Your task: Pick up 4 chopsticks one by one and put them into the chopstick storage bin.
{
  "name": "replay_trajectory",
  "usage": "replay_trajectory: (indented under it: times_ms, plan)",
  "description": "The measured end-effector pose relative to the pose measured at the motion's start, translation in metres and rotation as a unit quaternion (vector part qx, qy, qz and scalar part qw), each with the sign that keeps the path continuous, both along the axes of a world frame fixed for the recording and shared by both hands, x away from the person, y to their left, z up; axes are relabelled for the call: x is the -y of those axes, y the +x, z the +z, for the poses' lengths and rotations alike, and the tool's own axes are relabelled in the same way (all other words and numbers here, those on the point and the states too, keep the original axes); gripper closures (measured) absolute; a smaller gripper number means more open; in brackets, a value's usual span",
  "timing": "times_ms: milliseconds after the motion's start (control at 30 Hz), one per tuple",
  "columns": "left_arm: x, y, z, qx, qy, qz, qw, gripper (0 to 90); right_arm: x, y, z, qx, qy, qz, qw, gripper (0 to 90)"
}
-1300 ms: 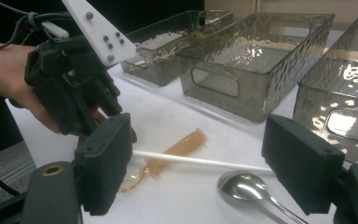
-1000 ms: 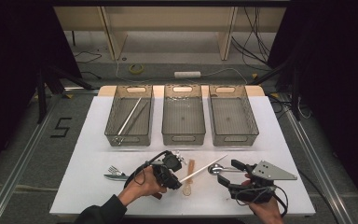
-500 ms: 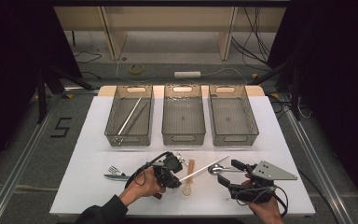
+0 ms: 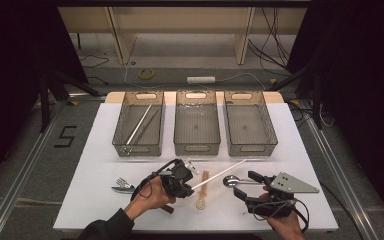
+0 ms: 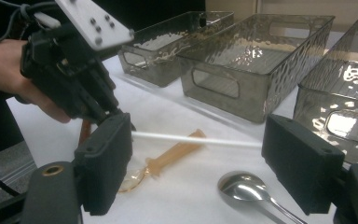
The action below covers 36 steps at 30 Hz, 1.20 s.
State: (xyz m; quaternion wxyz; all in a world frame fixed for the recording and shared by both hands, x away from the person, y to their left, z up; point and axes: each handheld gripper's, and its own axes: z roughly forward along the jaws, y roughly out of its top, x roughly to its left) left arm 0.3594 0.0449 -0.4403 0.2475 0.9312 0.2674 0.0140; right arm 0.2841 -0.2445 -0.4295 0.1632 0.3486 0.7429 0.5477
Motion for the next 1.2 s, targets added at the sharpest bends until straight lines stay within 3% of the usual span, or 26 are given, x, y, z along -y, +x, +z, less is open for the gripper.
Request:
replay_trajectory:
  times_ms: [167,500,667,833,1200]
  plan:
    - [-0.006,0.001,0.008,0.012,-0.014,0.006,0.9998,82.9,0.000,0.000,0.000,0.001,0.000,0.000,1.0000,25.3]
    - [-0.018,0.002,0.024,0.018,-0.039,0.014,0.9990,83.0,0.000,0.000,0.000,0.000,0.000,0.000,1.0000,25.3]
    - [-0.024,0.003,0.033,0.034,-0.046,0.022,0.9981,83.0,0.000,0.000,0.000,0.000,0.000,0.000,1.0000,25.4]
    - [-0.037,0.009,0.041,0.046,-0.065,0.049,0.9956,83.0,0.000,0.000,0.000,0.000,0.000,0.000,1.0000,25.3]
    - [-0.072,0.027,0.052,0.069,-0.083,0.106,0.9885,83.0,0.000,0.000,0.000,0.000,0.000,0.000,1.0000,25.3]
